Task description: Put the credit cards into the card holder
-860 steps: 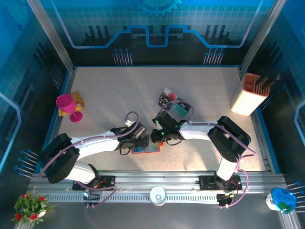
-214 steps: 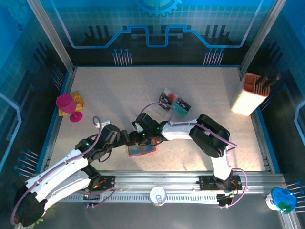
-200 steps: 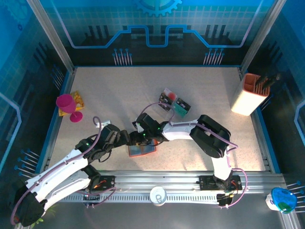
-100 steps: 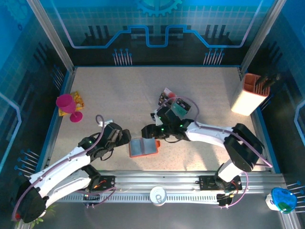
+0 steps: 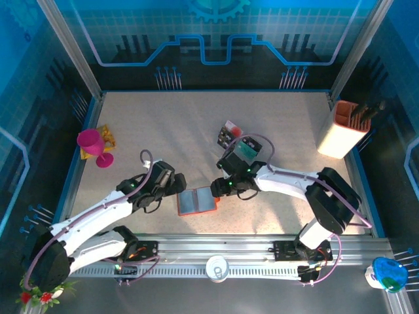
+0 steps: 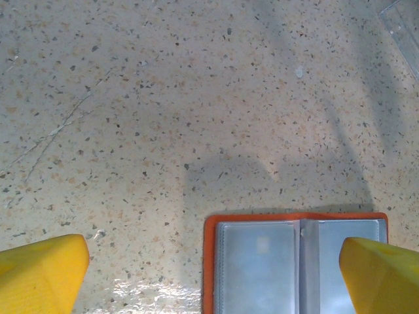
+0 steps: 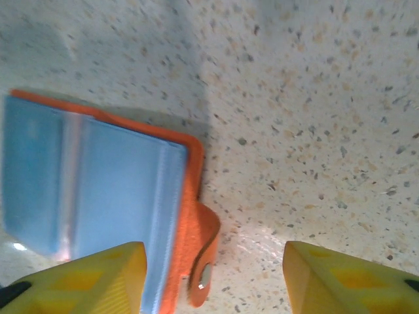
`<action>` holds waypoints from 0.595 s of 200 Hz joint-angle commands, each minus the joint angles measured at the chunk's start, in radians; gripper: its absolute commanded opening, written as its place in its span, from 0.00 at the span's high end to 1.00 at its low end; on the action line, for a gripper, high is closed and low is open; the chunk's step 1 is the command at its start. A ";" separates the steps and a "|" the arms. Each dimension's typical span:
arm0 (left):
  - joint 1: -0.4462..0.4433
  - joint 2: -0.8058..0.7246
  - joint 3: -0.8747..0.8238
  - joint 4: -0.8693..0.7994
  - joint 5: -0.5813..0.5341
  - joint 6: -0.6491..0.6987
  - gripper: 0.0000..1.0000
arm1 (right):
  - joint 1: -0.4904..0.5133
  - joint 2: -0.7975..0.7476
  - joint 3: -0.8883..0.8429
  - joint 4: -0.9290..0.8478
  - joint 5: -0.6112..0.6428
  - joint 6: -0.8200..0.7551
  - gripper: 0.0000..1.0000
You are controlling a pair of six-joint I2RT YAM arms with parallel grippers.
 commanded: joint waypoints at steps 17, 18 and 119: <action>0.002 0.028 0.031 0.014 0.036 0.016 0.01 | 0.011 0.063 0.041 -0.017 0.015 -0.019 0.58; 0.002 0.029 0.030 0.014 0.037 0.016 0.01 | 0.010 0.064 0.043 -0.017 0.015 -0.019 0.59; 0.003 0.127 0.067 0.032 0.114 0.027 0.01 | -0.116 -0.056 -0.081 -0.006 0.002 0.004 1.00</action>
